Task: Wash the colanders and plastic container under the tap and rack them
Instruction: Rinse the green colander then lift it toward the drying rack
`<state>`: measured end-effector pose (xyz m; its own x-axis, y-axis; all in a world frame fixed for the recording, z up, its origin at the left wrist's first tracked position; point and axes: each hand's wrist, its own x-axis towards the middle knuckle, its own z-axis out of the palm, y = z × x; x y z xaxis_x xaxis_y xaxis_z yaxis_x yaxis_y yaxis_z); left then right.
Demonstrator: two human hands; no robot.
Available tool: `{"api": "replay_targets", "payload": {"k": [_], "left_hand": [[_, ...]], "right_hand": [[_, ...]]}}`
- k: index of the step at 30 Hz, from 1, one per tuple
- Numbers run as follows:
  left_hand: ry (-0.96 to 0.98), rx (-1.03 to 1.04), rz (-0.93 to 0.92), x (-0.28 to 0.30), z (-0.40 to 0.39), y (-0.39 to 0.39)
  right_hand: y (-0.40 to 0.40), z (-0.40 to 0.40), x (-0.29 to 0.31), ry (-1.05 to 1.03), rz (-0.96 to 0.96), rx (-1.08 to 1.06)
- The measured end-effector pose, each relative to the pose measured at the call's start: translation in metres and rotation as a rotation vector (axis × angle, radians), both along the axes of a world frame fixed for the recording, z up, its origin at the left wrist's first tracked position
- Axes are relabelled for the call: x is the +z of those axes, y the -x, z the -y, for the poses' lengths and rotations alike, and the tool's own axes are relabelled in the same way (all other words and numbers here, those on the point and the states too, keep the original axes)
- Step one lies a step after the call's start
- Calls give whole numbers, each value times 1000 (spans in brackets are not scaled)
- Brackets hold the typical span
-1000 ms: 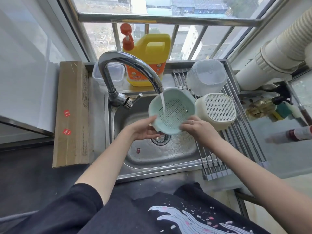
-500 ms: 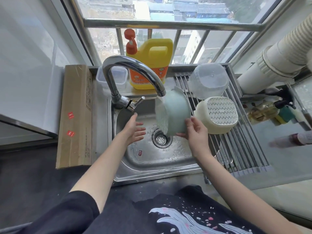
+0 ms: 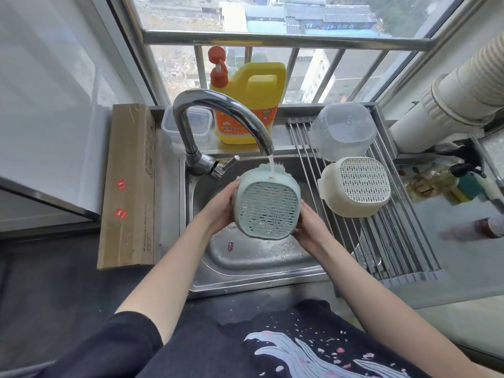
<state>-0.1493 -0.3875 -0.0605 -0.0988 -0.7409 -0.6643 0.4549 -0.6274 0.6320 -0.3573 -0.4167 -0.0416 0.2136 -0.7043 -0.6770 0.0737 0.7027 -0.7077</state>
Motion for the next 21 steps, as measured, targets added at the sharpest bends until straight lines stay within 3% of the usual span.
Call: {"api": "replay_targets", "payload": {"k": [4, 7, 10, 13, 17, 19, 21], "left_hand": [[128, 101, 76, 7, 8, 9], [154, 188, 216, 6, 12, 12], [153, 264, 303, 5, 10, 19], [146, 376, 276, 1, 10, 25], [143, 408, 288, 2, 5, 36], [141, 404, 351, 2, 4, 40], [157, 396, 400, 9, 4, 42]], "right_hand": [[-1, 10, 3, 119, -105, 10], [-3, 10, 20, 433, -376, -4], [-13, 4, 37, 936, -667, 275], [-35, -10, 37, 1043, -865, 557], [-41, -16, 25, 1461, -938, 844], [-33, -9, 19, 1457, -912, 828], [-35, -14, 17, 1320, -827, 678]]}}
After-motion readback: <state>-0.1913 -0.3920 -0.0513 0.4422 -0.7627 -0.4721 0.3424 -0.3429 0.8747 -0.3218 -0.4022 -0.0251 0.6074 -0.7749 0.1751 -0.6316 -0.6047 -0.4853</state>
